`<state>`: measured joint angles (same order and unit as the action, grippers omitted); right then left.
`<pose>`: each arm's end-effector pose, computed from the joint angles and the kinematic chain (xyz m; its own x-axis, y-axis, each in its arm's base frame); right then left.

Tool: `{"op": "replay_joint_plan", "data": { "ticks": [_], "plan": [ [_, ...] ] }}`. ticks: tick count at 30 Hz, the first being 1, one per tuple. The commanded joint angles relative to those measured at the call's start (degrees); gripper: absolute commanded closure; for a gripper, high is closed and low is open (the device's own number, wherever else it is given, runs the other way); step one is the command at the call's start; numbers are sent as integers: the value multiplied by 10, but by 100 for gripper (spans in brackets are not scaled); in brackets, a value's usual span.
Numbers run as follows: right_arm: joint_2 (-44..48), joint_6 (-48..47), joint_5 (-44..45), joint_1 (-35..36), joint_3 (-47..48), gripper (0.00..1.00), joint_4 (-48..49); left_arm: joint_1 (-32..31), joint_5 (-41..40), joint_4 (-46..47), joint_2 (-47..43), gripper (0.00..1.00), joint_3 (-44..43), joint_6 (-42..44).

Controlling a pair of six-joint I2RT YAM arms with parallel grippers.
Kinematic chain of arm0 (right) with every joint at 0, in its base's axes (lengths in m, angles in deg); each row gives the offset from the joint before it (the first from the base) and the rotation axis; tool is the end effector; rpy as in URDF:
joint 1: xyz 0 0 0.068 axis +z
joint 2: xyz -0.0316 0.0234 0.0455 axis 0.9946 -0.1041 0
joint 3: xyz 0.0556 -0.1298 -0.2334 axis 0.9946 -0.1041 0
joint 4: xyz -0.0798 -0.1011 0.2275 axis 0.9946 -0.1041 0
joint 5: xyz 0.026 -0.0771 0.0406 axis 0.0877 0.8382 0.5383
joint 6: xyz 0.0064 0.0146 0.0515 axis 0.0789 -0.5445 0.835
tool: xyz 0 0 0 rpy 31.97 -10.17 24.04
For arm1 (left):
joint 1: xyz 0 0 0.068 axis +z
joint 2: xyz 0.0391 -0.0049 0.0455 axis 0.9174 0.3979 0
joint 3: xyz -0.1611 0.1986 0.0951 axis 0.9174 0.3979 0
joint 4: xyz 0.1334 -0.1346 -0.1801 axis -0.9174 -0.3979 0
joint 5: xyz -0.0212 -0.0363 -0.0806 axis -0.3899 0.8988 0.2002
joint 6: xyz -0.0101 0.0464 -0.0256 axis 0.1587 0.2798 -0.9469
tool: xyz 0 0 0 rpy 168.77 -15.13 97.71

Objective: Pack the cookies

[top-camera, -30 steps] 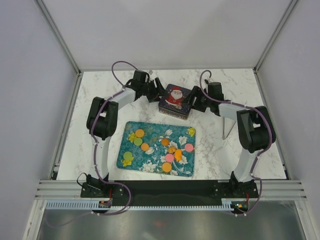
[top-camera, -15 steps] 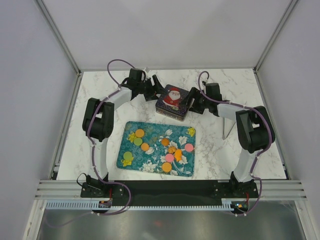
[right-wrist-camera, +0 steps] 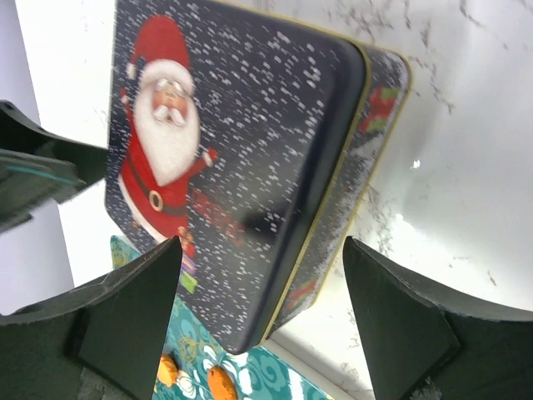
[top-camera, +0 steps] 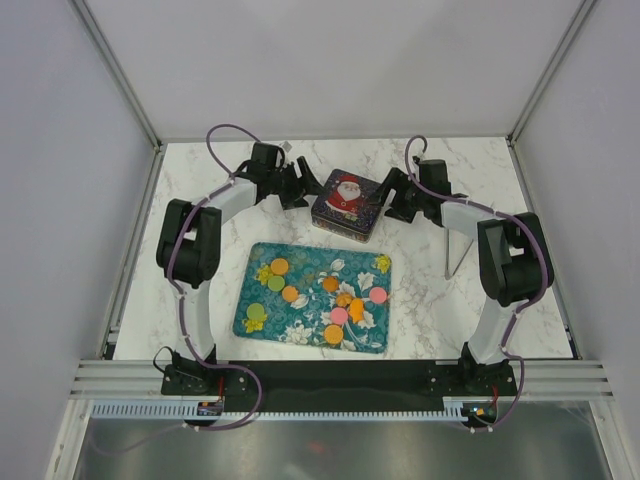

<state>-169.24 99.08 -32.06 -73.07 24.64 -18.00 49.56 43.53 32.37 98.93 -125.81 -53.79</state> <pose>0.3895 0.0903 0.1749 -0.7940 0.4399 -0.4196 0.0328 0.7202 0.6930 0.4436 -0.1533 0.1904 -0.8739 -0.2988 -0.3834 0.0720 0.7004 -0.7101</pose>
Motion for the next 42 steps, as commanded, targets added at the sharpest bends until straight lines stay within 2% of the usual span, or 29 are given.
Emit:
{"op": "replay_joint_plan", "data": {
  "ticks": [1, 10, 23, 33, 42],
  "plan": [
    [3, -9, 6, -2, 43, 13, -3, 7, -14, -11, -45, 19, 24, 30],
    [-41, -15, 22, -2, 95, 14, -20, 6, 15, 16, -70, 19, 94, 25],
    [-67, -15, 28, -2, 119, 15, -22, 5, 15, 16, -56, 19, 99, 25],
    [-59, 3, 13, -2, 109, 21, 12, 6, 15, 16, -49, 19, 102, 25],
    [-28, 9, 7, -2, 91, 22, 35, 6, 15, 16, -44, 19, 101, 25]
  ]
}}
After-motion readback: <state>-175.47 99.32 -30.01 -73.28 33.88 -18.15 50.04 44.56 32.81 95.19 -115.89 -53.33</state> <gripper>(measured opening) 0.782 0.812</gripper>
